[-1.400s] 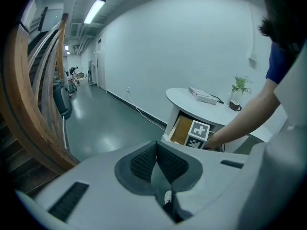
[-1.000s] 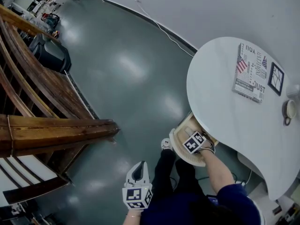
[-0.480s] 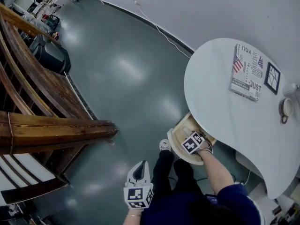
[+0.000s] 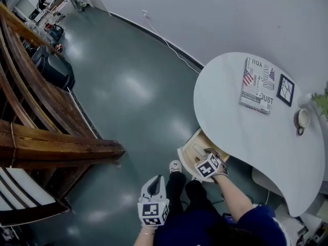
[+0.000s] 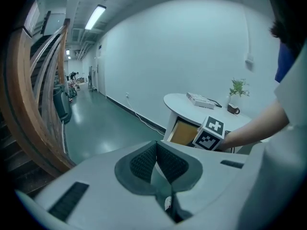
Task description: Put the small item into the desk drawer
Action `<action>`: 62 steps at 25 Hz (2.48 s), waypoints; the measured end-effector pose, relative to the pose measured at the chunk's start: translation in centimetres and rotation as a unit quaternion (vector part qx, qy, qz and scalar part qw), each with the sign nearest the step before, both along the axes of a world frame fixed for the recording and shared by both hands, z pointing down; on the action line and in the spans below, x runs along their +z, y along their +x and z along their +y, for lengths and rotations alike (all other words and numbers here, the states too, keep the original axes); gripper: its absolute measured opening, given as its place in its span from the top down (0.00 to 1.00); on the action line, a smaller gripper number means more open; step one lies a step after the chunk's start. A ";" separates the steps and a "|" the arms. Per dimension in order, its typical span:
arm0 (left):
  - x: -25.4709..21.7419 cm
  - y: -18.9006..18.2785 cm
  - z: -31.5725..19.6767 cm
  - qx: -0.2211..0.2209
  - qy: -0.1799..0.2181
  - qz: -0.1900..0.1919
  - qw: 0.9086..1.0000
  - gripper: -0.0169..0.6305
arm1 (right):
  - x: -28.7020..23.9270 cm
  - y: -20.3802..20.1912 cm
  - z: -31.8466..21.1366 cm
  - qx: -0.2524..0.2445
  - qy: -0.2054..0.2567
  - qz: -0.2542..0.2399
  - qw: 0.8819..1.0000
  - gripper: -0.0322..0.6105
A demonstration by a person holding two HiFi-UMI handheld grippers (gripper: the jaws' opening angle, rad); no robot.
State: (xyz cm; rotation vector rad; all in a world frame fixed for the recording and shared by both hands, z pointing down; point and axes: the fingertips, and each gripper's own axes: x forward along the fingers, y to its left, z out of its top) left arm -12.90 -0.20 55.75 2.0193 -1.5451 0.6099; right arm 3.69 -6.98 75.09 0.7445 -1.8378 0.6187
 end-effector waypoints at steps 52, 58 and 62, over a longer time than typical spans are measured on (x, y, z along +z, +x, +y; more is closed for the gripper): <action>-8.7 18.3 -8.0 0.349 0.122 0.102 0.924 0.97 | -27.8 15.0 5.1 0.444 0.353 -0.143 0.811 0.94; -8.8 18.4 -7.9 0.350 0.130 0.091 0.923 0.97 | -27.8 15.2 4.6 0.440 0.361 -0.135 0.811 0.94; -8.5 18.0 -8.2 0.341 0.128 0.091 0.927 0.97 | -27.7 15.3 4.5 0.435 0.365 -0.131 0.812 0.94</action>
